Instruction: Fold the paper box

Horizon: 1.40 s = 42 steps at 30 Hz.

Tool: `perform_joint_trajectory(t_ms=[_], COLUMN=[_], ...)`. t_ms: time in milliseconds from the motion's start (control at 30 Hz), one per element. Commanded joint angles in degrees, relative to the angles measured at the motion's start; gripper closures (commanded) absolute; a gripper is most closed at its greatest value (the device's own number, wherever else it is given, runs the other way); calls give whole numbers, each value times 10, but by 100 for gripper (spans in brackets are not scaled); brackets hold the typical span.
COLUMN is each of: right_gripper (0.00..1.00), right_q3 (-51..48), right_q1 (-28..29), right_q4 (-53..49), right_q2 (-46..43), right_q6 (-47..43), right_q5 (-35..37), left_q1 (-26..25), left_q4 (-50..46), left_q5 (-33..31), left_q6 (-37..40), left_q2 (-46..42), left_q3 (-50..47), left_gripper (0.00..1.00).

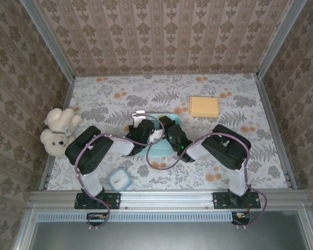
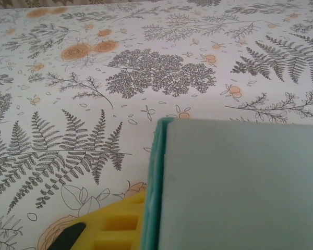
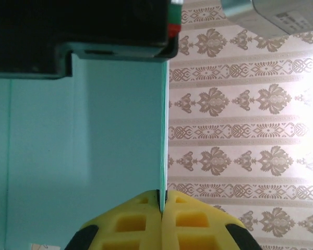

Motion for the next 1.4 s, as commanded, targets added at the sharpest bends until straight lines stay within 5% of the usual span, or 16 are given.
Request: perform_joint_trajectory(t_ms=[0,267,467,867,1233,1367], right_gripper=[100,100,100,100,100,100], right_q3=[-18,-11,-10,-1,-2,1], right_q1=[2,2,0,0,3,3], right_q4=[-53,-65,-73,-90,-101,-102], right_q2=[10,15,19,16,10,11], right_q6=[16,29,45,57,65,66], right_q5=[-4,-5,-4,-3,-7,-4], left_q1=[40,48,45,43,43,37], left_q4=[-61,65,116,113,132,142], left_q5=[-109,25,95,182,155,121], left_q6=[-19,10,22,35,67,72], left_q2=[23,-4,-47,-156,-82,-70], left_q3=[16,-39,-76,-144,-98,-88], left_gripper=[84,66,62,45,53,80])
